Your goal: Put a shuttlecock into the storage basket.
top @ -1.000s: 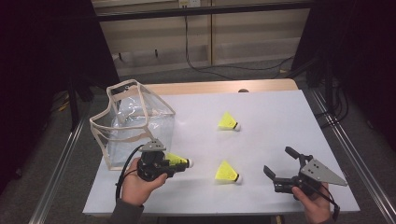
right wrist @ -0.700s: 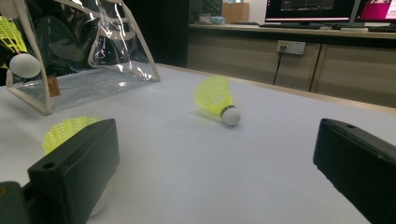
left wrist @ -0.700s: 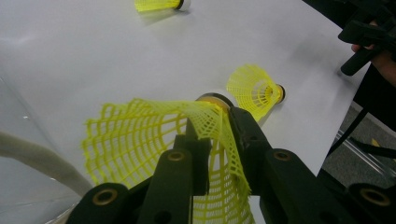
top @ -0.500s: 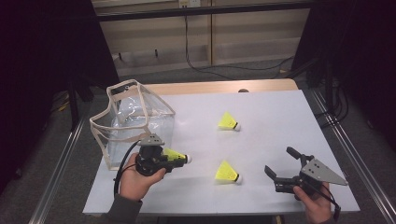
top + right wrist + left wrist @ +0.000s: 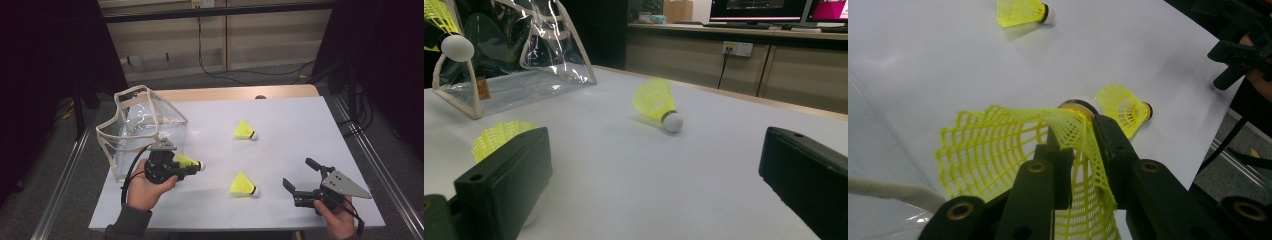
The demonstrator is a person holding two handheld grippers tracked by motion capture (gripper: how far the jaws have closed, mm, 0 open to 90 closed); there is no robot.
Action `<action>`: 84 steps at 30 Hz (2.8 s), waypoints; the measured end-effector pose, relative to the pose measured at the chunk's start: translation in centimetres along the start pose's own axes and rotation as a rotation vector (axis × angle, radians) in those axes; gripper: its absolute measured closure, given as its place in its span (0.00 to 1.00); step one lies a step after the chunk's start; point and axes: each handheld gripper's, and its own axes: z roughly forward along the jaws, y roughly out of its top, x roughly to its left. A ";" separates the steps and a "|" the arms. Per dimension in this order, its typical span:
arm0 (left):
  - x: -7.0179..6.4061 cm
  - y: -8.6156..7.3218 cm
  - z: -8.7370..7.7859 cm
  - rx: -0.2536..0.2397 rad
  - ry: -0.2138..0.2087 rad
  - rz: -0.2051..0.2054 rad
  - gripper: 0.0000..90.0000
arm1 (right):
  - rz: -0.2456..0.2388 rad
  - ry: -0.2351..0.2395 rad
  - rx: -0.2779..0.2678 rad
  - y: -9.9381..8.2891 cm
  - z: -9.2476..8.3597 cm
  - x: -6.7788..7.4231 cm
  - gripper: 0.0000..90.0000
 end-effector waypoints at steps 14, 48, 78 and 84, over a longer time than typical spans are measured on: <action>0.1 0.9 -0.4 0.000 -0.004 0.005 0.88 | -0.002 0.001 -0.006 0.0 -0.1 0.0 0.01; 0.5 3.2 -1.7 0.002 0.011 0.015 0.88 | -0.003 0.001 -0.006 0.0 -0.3 0.0 0.01; 0.4 5.2 -2.7 0.015 0.022 0.021 0.88 | -0.005 -0.002 -0.011 0.1 -0.4 0.1 0.01; 0.5 5.6 -2.9 0.012 0.028 0.018 0.88 | -0.006 0.001 -0.010 0.1 -0.4 0.1 0.01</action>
